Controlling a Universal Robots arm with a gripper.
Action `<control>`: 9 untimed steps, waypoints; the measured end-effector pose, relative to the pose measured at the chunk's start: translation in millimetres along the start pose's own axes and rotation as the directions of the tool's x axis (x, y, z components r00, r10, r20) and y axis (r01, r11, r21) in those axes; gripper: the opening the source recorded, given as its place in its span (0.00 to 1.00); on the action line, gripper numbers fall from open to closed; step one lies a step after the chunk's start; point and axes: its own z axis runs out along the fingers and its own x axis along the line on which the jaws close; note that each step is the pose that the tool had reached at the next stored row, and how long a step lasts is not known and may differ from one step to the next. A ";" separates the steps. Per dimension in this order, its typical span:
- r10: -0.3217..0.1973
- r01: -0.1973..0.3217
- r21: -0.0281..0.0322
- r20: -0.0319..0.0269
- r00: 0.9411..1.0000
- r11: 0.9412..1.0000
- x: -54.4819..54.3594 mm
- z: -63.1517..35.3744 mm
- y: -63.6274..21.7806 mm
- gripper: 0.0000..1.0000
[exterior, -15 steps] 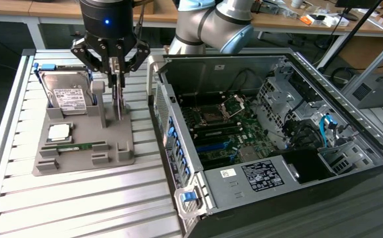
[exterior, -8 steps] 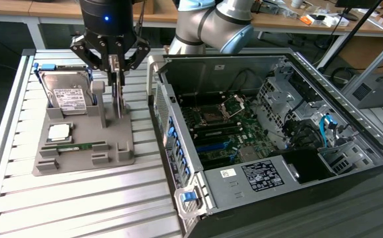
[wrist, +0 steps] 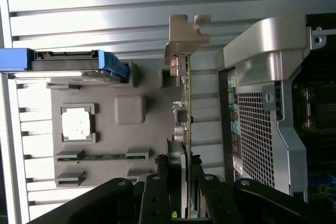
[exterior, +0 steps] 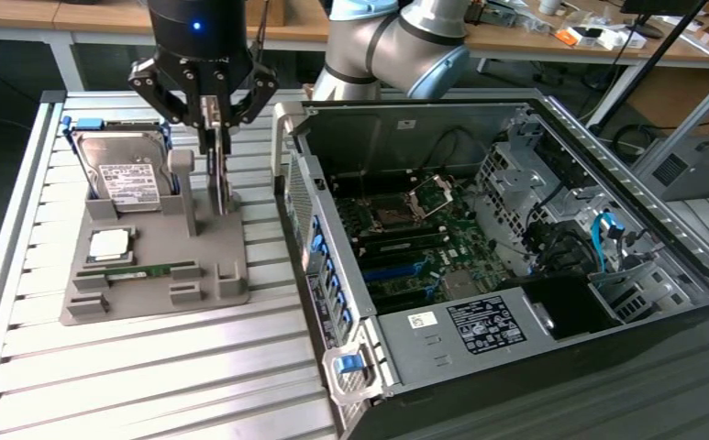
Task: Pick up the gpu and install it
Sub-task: 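Pick up the gpu and move the gpu toward the slot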
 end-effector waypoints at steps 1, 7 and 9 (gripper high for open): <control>0.000 0.000 0.000 0.000 1.000 1.000 0.0 -0.7 0.1 0.27; 0.000 0.000 0.000 0.000 1.000 1.000 -0.1 -4.4 0.2 0.27; 0.000 0.000 0.000 0.000 1.000 1.000 -0.1 -5.7 0.3 0.27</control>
